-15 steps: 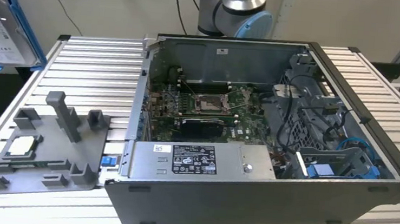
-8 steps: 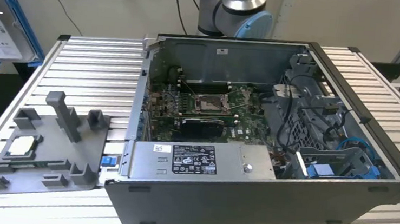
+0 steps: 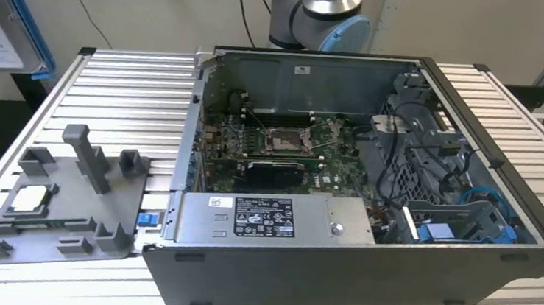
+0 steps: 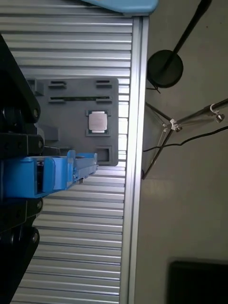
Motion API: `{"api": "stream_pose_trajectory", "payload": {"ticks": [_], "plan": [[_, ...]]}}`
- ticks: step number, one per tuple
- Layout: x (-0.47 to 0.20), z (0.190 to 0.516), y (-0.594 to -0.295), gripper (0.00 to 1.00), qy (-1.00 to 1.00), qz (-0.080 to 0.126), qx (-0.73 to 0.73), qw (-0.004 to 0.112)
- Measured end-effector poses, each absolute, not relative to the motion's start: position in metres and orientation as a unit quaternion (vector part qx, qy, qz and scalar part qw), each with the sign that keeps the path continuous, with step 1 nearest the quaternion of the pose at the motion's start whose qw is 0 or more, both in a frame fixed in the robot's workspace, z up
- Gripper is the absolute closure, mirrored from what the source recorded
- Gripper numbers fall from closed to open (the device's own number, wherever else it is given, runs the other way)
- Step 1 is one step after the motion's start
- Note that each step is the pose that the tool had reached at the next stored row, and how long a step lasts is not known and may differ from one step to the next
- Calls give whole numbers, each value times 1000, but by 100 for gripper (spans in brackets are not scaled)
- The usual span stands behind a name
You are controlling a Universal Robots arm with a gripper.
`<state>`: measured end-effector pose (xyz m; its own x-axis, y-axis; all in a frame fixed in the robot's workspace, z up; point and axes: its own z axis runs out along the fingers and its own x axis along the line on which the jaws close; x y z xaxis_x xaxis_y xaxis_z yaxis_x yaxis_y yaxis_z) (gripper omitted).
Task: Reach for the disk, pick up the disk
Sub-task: 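Pick up the disk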
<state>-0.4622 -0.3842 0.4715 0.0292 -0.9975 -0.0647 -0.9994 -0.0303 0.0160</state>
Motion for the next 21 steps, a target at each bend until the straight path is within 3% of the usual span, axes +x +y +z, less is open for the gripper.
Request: {"api": "stream_pose_trajectory", "payload": {"ticks": [21], "plan": [[-462,512,-384,100,696,29,-717,17]]}}
